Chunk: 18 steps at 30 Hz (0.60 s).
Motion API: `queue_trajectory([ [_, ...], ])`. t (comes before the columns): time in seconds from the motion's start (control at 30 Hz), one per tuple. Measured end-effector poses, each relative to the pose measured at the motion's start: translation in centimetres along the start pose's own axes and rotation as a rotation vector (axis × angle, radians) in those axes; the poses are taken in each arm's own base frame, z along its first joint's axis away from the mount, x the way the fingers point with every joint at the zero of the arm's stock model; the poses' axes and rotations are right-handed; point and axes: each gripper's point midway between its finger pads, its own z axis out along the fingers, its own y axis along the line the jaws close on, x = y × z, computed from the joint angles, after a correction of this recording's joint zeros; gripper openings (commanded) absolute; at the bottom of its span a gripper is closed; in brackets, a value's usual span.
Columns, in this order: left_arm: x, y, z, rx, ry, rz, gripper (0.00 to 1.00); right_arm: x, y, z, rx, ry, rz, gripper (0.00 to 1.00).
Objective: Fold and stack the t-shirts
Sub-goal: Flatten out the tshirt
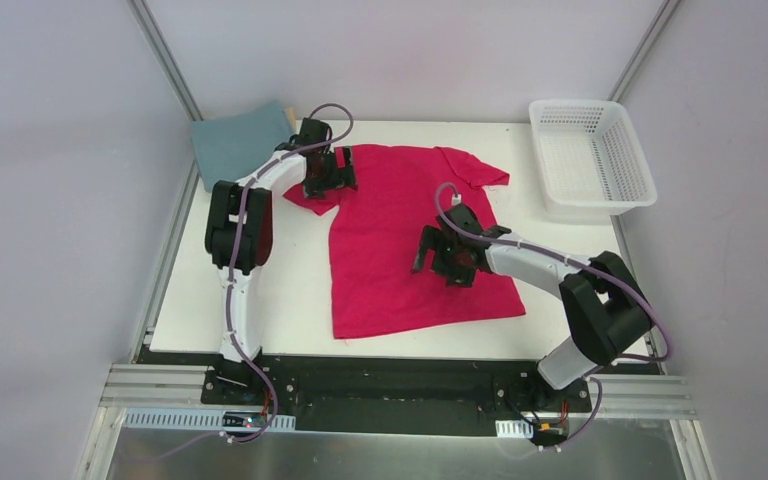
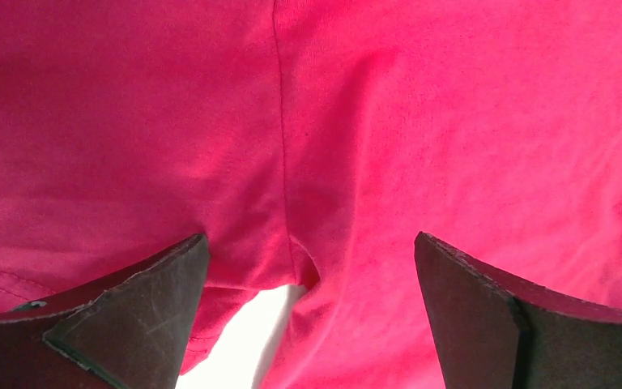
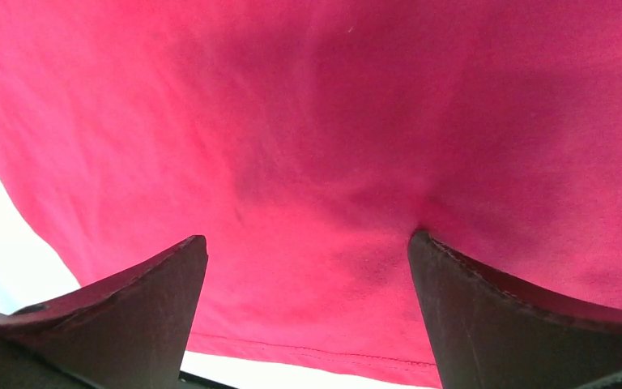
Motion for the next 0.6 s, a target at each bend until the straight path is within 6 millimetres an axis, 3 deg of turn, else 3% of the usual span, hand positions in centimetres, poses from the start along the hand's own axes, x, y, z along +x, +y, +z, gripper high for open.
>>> queue_trajectory([
  [0.1,1.3,0.4,-0.6,-0.003,0.003,-0.023,0.99,-1.2,-0.8,0.2,0.022,-0.024,0.042,1.00],
  [0.23,5.0,0.5,-2.7,-0.003,0.022,-0.074,0.99,-5.4,-3.0,0.7,0.070,-0.064,0.156,0.99],
  [0.33,10.0,-0.2,-5.1,-0.013,0.059,-0.087,0.99,-9.4,-4.5,1.4,0.111,-0.089,0.225,1.00],
  [0.47,18.2,-3.3,-8.3,0.021,0.141,-0.053,0.99,-15.3,-5.1,3.0,0.145,-0.116,0.249,1.00],
  [0.6,22.5,-5.8,-9.9,0.053,0.187,-0.038,0.99,-20.8,-5.0,4.5,0.149,-0.163,0.231,1.00],
])
